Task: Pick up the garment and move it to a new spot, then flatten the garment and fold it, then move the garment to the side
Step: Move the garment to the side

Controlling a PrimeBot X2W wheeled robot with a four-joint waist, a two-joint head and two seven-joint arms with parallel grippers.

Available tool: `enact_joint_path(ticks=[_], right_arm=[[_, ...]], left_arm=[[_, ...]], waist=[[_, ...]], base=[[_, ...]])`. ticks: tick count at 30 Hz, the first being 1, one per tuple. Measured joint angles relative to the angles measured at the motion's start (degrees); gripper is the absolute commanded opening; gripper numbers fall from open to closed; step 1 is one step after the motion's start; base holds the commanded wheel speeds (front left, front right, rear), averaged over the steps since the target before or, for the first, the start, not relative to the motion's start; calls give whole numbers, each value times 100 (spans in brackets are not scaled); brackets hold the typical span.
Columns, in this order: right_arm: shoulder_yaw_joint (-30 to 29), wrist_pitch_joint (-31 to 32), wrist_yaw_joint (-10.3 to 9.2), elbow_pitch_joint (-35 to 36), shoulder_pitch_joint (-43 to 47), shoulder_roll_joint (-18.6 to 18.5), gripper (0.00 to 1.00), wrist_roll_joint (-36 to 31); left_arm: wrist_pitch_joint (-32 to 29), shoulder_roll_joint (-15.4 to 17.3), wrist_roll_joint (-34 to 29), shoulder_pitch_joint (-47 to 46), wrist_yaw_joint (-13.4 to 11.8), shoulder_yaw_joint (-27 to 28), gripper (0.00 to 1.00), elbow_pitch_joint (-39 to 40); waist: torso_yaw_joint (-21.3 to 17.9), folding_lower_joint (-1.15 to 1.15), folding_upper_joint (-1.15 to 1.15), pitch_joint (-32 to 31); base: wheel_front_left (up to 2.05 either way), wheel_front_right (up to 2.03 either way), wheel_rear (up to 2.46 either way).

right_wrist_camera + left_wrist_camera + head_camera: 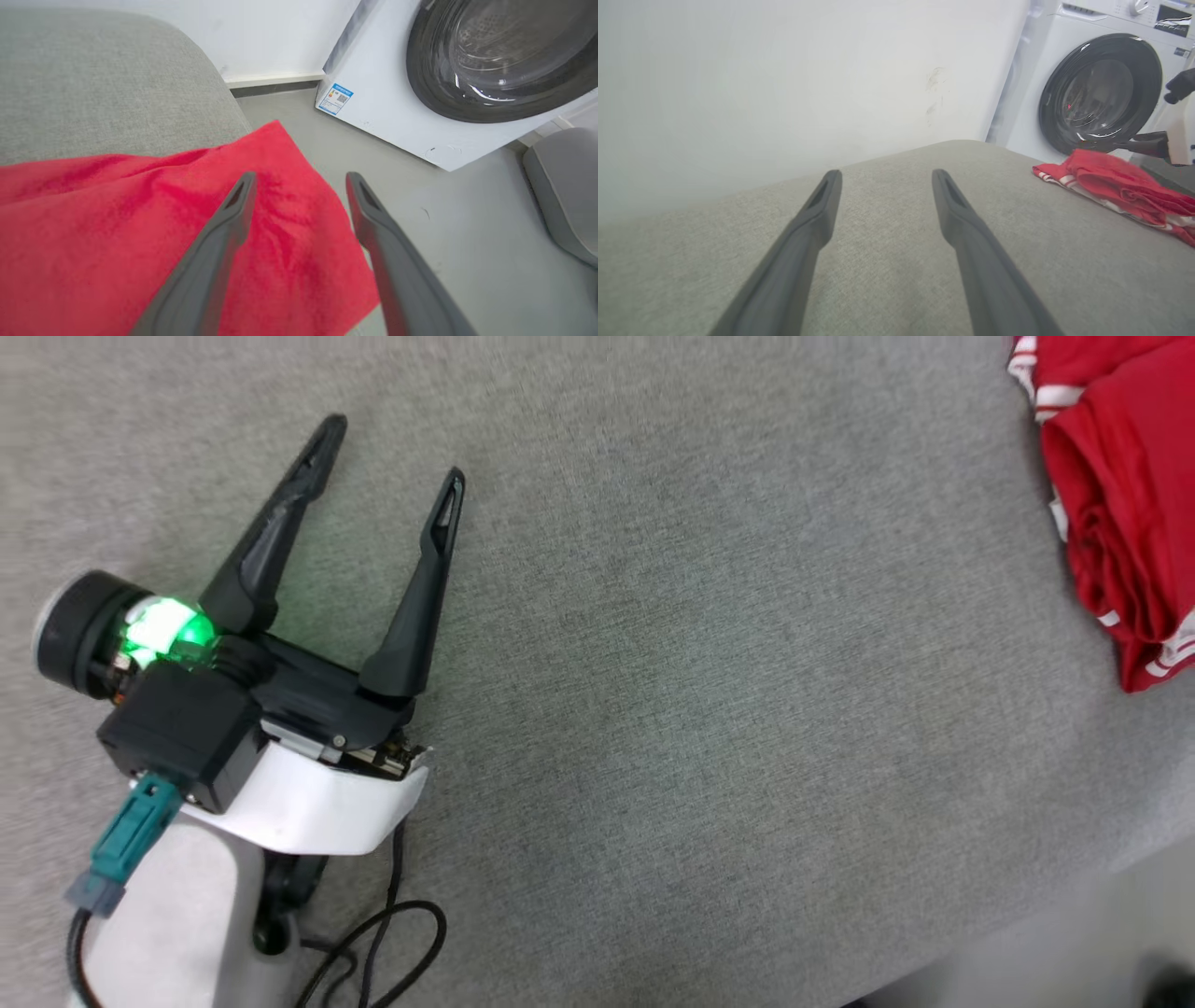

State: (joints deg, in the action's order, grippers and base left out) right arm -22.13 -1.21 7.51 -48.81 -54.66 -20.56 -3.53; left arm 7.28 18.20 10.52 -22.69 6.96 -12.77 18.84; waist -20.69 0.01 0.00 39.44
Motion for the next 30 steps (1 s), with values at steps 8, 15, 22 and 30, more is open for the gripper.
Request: enact_joint_path(ticks=[8,15,22,30], right_arm=[[-172,-688,1,454,643,249,100,-324],[180,-994,0,1157,1595,595,100,-114],[688,-827,0,2491,2811,1188,100,53],[1399,-392,0,3889,4081,1479,100,328]], left_arm=[[369,-247,191,466,-247,30,100,-537],[512,-410,353,952,-448,108,100,-921],[625,-550,528,1333,-599,203,100,-1355],[705,-684,698,1597,-742,380,100,-1831]], waist=[[193,0,0,-722],[426,-1,0,-1443],[796,-1,0,-2082],[1339,-1,0,-2607]], base=[[0,0,0],[0,0,0],[0,0,0],[0,0,0]])
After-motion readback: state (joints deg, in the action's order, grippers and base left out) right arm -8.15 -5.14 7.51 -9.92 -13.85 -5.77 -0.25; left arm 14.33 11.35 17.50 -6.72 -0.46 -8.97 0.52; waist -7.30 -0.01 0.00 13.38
